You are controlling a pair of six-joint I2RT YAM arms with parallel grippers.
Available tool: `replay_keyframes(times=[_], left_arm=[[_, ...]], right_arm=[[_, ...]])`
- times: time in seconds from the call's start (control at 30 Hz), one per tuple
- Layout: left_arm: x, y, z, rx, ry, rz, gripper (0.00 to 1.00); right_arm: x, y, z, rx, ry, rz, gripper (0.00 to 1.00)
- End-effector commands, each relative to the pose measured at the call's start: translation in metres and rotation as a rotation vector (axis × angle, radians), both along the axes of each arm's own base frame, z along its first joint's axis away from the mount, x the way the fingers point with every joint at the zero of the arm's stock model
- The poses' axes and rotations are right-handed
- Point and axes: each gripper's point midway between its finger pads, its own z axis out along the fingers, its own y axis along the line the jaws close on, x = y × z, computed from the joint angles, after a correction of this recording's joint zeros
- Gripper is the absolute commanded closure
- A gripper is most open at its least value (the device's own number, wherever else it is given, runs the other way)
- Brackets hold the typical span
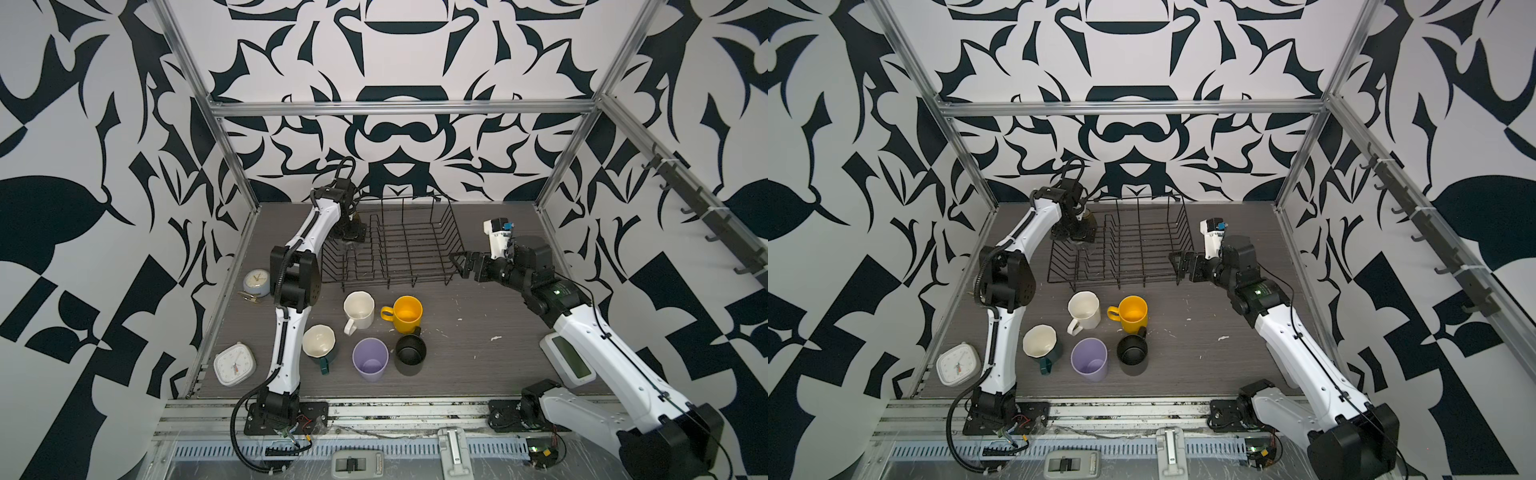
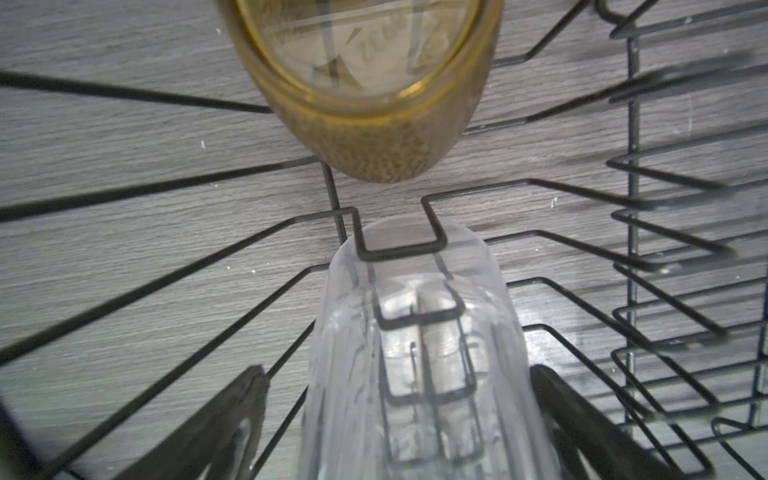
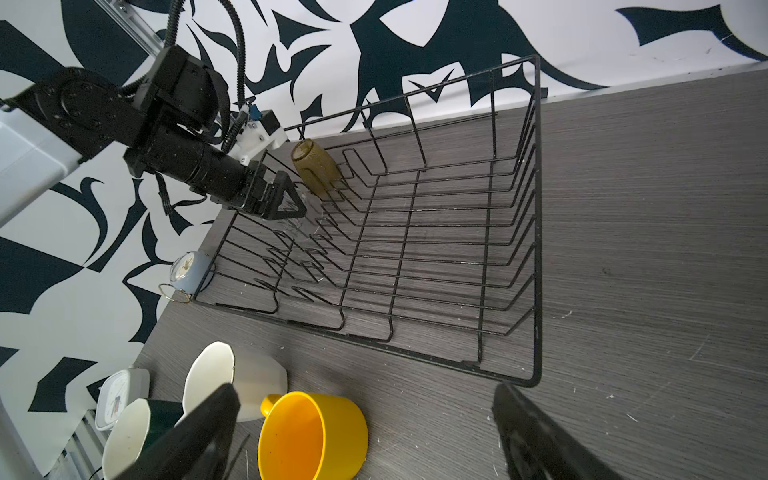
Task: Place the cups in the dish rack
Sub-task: 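Lower the clear cup upside down into the rack beside the amber glass, then open the left gripper and lift it off the clear cup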
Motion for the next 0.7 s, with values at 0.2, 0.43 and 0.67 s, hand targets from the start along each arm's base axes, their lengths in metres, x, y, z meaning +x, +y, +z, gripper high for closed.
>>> replay_keyframes(times=[0.2,0.43,0.67], left_arm=[[0.005,0.003,0.067,-0.058,-0.182,0.036,0.01],[0.0,0.008,0.105,-0.087,-0.283,0.077,0.01],[-0.044,0.024,0.155,-0.126,-0.393,0.135,0.0]], right_arm=[[0.003,0.001,0.013,0.024,-0.046,0.0,0.02],[0.002,0.001,0.011,0.023,-0.043,0.0,0.02],[0.006,0.0,0.006,0.013,-0.031,-0.007,0.02]])
